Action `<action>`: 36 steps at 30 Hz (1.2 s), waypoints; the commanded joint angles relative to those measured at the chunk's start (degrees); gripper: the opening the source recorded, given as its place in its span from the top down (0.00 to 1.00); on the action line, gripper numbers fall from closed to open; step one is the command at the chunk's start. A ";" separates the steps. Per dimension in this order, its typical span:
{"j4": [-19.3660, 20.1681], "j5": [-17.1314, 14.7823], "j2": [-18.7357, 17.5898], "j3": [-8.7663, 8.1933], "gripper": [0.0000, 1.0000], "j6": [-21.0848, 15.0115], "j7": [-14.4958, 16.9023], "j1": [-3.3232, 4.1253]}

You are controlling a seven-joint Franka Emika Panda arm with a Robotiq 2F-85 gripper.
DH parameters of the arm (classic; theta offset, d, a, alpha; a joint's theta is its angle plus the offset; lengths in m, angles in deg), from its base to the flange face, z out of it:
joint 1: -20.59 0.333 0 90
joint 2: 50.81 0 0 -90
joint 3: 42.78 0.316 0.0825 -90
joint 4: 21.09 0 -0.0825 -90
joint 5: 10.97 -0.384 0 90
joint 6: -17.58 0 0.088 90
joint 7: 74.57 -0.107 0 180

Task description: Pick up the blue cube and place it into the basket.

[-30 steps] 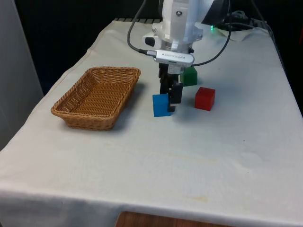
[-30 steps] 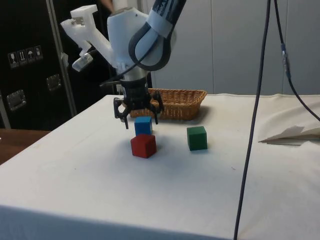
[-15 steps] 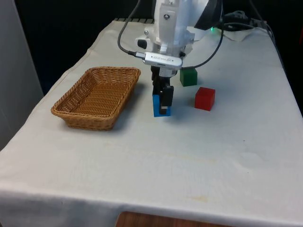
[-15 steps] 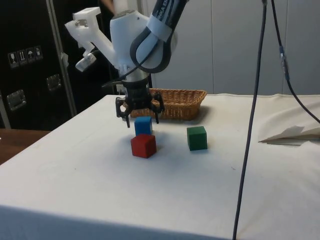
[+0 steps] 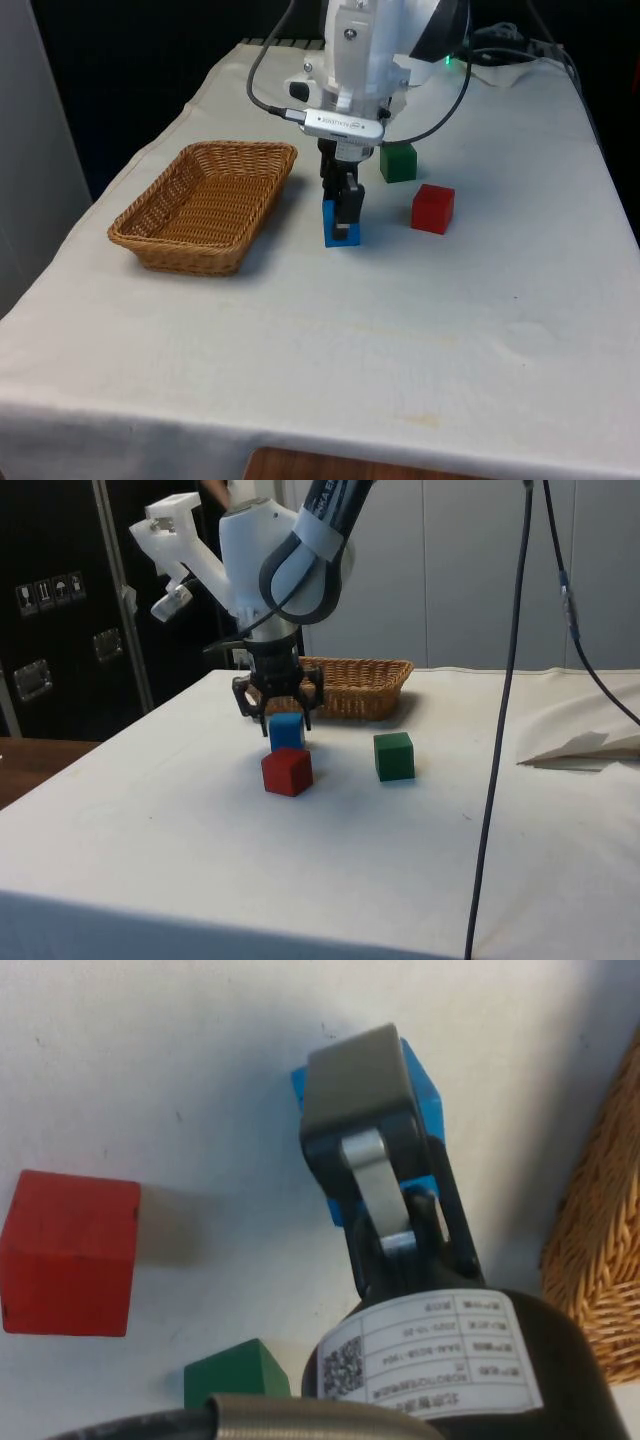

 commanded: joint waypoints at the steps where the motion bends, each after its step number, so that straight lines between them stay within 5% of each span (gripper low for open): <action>1: 0.00 0.00 0.00 0.00 0.72 0.00 0.00 0.00; 4: 0.06 -0.06 0.17 -0.11 0.99 0.11 -0.34 0.06; 13: 0.06 -0.06 0.23 -0.11 0.98 0.23 -0.34 0.06; 36: -0.29 0.97 9.91 -1.20 0.98 9.85 1.09 -0.17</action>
